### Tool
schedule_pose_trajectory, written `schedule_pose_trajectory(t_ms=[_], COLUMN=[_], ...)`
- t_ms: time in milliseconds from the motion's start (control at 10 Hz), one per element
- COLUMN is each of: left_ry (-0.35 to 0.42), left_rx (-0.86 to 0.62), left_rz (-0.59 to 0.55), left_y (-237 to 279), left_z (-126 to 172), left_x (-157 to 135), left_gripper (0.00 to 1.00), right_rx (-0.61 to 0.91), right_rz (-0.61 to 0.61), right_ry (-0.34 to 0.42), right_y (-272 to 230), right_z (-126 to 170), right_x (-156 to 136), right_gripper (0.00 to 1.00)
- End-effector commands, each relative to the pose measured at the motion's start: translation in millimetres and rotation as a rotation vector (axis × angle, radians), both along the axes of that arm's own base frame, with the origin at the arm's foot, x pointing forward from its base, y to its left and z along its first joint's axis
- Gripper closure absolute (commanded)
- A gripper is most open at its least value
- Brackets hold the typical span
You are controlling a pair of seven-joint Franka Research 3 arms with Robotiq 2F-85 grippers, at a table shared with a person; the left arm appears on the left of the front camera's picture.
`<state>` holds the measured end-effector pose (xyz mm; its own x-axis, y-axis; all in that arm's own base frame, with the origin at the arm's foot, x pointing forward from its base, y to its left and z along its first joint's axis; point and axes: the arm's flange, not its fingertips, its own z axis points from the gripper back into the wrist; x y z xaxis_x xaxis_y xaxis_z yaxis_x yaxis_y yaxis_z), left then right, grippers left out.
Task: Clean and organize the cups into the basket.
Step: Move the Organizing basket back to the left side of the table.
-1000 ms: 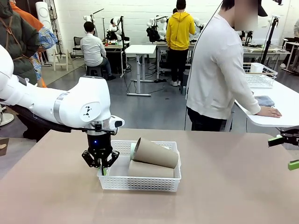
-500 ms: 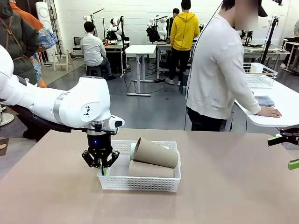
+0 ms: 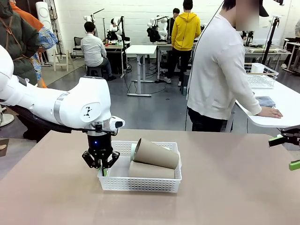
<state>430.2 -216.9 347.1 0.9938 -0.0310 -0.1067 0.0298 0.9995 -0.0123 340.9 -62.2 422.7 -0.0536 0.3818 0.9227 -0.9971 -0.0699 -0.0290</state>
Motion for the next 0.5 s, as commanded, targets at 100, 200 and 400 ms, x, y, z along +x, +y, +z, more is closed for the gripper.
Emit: schedule_pose_trajectory(t_ms=[100,200,400], left_ry=[-0.005,-0.005,-0.005], left_rx=[0.0,0.0,0.0], left_rz=[-0.003,-0.003,-0.003], left_y=[-1.1,-1.1,-1.1], left_z=[1.7,1.7,1.7], left_x=[-0.7,-0.7,-0.7], left_gripper=[1.0,1.0,1.0], right_rx=[0.0,0.221,0.563], right_rz=[0.0,-0.061,-0.056], right_ry=[0.0,0.263,0.649], right_y=[0.0,-26.3,-69.3], right_z=[0.0,-0.1,16.6], right_x=[0.0,-28.2,-65.2], right_gripper=[0.0,0.0,0.0])
